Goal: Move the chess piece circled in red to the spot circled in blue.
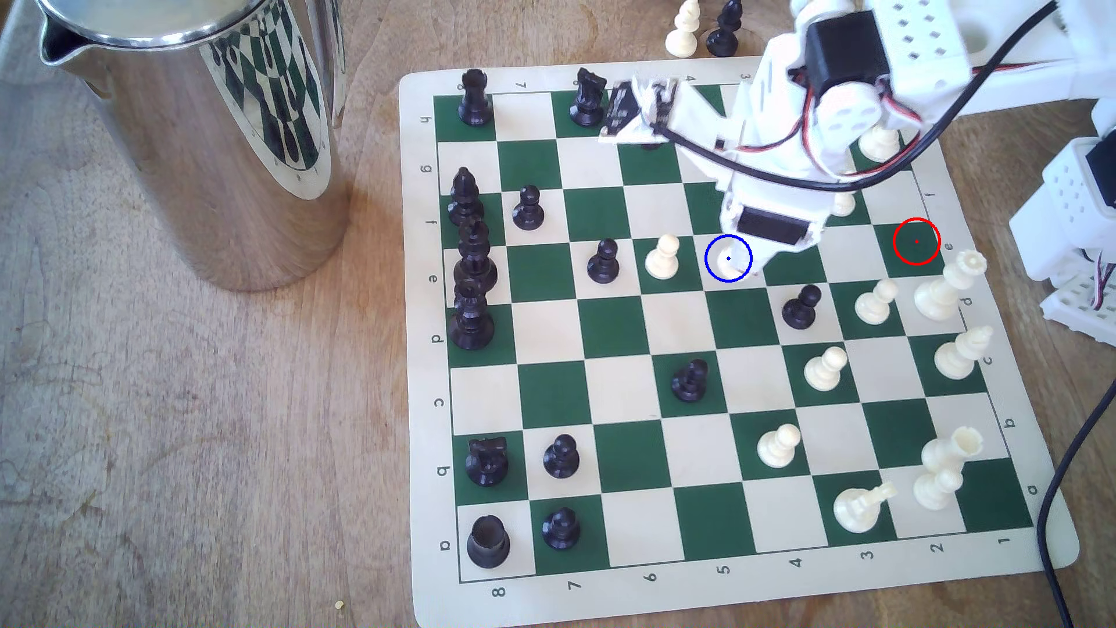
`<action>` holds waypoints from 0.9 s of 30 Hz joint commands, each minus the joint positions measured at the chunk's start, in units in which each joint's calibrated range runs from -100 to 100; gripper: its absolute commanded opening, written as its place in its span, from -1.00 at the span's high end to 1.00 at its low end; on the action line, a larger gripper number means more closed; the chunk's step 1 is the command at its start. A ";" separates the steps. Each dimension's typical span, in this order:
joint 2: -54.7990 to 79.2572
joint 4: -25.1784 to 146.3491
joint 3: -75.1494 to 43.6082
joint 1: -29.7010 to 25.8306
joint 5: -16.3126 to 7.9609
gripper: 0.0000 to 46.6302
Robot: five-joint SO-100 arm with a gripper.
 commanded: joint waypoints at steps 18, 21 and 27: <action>1.94 -2.36 -3.74 3.59 0.78 0.59; 1.86 -1.95 -3.74 3.59 0.78 0.29; 0.16 -1.21 -2.20 3.75 1.22 0.18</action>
